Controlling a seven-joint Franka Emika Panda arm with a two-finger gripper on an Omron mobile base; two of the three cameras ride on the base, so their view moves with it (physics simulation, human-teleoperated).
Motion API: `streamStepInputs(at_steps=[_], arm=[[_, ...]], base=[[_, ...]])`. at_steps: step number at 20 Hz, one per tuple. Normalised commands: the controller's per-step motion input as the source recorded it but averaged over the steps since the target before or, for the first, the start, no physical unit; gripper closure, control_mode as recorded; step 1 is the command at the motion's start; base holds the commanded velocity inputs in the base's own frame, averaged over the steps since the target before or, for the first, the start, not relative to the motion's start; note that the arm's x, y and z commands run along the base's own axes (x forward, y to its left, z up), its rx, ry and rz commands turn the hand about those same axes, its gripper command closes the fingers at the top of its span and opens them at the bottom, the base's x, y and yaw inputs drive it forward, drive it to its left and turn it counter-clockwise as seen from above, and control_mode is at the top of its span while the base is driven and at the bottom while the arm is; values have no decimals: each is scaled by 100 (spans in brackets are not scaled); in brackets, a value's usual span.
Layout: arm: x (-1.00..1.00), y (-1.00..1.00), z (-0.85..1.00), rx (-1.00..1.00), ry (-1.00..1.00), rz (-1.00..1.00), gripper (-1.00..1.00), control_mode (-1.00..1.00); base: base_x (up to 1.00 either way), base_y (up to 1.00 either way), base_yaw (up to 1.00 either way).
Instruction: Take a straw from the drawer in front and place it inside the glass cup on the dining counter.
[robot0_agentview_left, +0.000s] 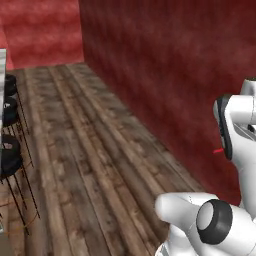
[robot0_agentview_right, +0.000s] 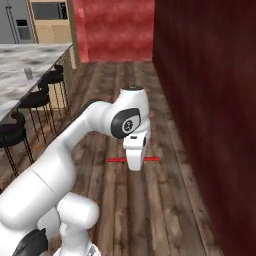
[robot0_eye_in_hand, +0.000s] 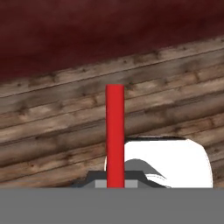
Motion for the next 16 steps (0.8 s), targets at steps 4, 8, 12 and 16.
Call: streamStepInputs(at_steps=[4,8,12,16], arm=[[0,0,0,0,0,0,100,100],[0,0,0,0,0,0,100,100],[0,0,0,0,0,0,100,100],[0,0,0,0,0,0,100,100]], base=[[100,0,66],[100,-4,63],[100,-13,60],[100,-23,57]])
